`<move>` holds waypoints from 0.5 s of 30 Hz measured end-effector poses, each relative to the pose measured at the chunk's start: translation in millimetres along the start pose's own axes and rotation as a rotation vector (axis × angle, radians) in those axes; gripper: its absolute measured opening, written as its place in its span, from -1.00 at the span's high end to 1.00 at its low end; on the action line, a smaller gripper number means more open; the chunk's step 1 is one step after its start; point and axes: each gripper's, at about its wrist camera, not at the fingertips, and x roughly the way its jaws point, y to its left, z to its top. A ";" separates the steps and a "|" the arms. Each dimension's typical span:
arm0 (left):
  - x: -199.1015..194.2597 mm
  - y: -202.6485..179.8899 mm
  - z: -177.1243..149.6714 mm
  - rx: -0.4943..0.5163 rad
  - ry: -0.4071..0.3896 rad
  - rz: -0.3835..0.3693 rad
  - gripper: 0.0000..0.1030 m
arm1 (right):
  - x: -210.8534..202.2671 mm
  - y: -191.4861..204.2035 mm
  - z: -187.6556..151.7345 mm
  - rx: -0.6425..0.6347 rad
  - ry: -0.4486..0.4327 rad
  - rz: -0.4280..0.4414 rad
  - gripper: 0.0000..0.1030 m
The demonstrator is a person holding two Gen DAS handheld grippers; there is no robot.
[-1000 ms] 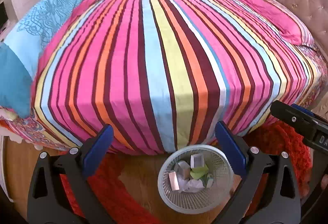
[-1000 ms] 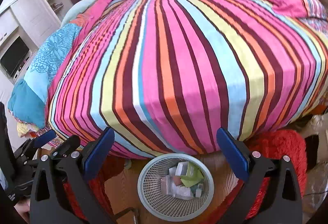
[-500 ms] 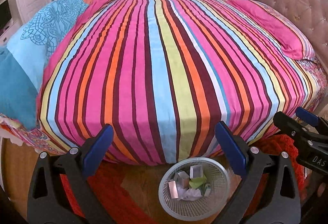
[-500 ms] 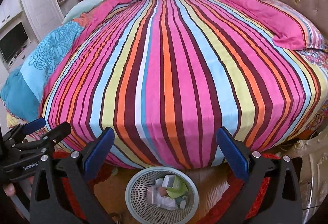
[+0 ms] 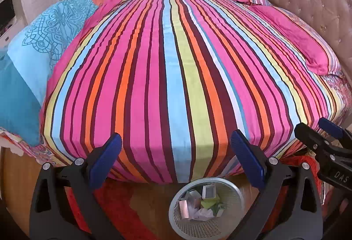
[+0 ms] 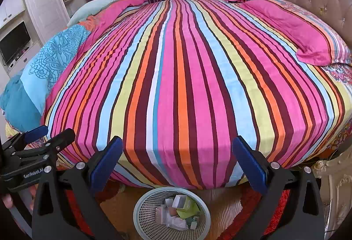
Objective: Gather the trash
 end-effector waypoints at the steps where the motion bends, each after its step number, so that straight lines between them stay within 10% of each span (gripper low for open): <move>1: -1.0 1.1 1.8 -0.006 -0.003 -0.004 -0.87 | -1.1 -0.6 0.5 0.004 -0.001 0.003 -0.85; 15: -21.5 -3.8 11.7 0.008 -0.064 -0.042 -0.87 | -13.6 0.0 9.5 -0.008 -0.039 -0.001 -0.85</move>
